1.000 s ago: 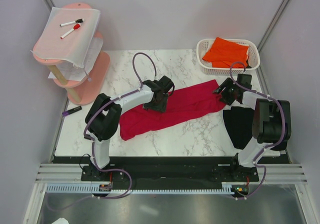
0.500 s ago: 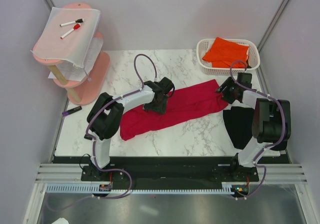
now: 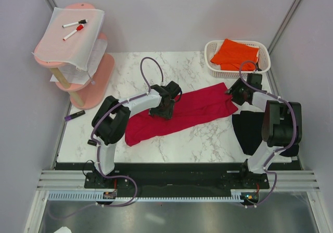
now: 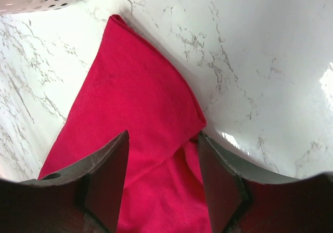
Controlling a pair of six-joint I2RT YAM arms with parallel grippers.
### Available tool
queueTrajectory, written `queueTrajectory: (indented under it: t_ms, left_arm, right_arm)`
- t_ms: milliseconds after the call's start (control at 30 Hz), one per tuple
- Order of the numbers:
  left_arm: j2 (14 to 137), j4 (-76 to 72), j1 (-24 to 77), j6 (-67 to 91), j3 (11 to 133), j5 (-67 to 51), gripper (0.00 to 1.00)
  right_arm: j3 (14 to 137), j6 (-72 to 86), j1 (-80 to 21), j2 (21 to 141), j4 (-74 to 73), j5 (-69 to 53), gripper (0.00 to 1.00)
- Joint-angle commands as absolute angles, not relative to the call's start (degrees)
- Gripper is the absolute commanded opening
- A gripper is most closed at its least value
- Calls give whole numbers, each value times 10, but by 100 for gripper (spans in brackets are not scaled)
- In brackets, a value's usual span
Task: Fold and stack the t-shirts
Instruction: Flatten out the tshirt
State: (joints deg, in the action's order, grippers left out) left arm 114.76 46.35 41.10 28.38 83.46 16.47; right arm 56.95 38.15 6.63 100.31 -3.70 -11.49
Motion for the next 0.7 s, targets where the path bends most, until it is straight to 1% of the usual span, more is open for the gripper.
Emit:
queueTrajectory:
  t_ms: [0,167,200,233,333,433,500,667]
  left_arm:
    - [1149,462,411,270,832,181,72]
    - [1150,461,411,269,832,185,72]
    - [1150,461,410,268,832,185,72]
    - [1151,461,410,269,831,185,72]
    - [1151,463,411,269,832,186,72]
    - [1152,463,411,268,831,190,72]
    - [1152,464,410,268,831,192,72]
    - [1150,465,410,265,835,194,72]
  right_arm:
    - [589,381,67,1016,-19,-92,62]
    - [599,379,67,1019,-18,-63,57]
    - [601,379,66,1022,-18,-62,51]
    - [604,380,66,1026,-18,-60,41]
    - [606,382,64,1031,-18,-45,25]
    - [606,374,62,1024,-21,-20,17]
    - [607,369,60,1015,-25,-12,14]
    - [617,353,52,992,-40,12,13]
